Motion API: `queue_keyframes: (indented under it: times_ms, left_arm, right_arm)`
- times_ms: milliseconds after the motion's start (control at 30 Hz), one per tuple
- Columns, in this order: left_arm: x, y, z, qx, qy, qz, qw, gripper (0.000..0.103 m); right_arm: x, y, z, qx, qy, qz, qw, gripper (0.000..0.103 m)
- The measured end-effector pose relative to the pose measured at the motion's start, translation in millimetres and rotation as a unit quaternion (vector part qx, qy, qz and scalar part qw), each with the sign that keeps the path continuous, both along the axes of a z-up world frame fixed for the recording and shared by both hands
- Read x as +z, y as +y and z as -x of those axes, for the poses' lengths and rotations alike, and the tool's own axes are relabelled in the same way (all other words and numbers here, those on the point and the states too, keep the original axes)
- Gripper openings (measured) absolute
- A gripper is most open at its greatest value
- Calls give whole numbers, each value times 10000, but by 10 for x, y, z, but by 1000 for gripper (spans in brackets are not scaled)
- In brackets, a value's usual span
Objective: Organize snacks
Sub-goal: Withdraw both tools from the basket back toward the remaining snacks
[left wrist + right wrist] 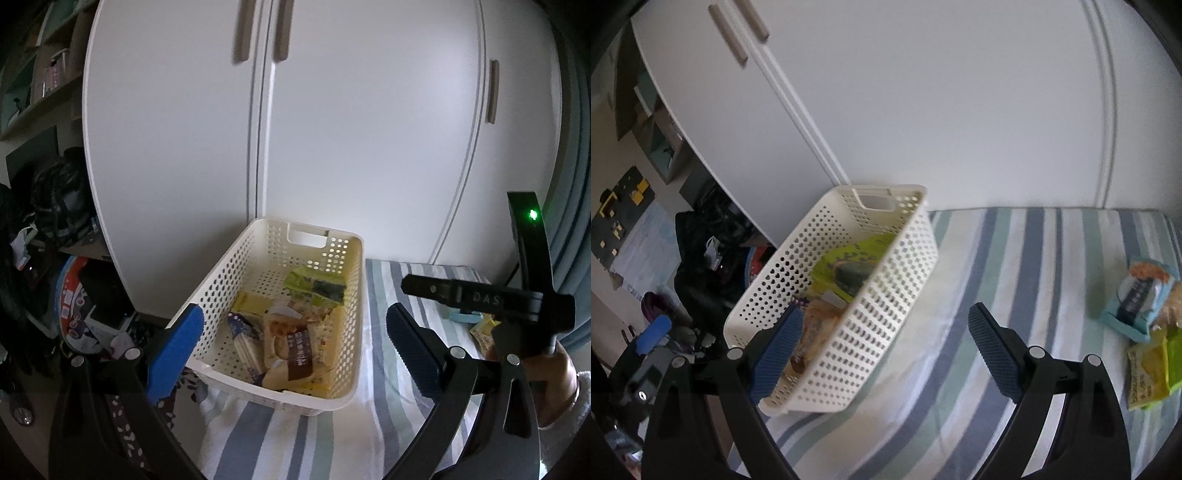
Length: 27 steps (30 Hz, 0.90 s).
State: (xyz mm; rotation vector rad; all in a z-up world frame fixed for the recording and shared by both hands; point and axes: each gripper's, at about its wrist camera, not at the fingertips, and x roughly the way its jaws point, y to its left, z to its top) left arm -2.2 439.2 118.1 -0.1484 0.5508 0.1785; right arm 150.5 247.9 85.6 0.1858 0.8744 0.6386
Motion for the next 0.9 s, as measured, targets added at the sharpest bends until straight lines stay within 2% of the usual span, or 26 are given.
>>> queue_keyframes:
  times_ms: [167,500,900]
  left_arm:
    - [71,-163,-19,-143,-31,-170,9997,100]
    - [176,-504,-63,-420,-69,-530,9977,100]
    - [146,-874,-257,-899,28,-506,9947,100]
  right_arm:
    - [-23,-296,50,-199,15,-112,9997,90]
    - [-60,-833,107,-633,-124,-36,9979,90]
    - [-305,-1813,229,-1408,12,254,9897,90]
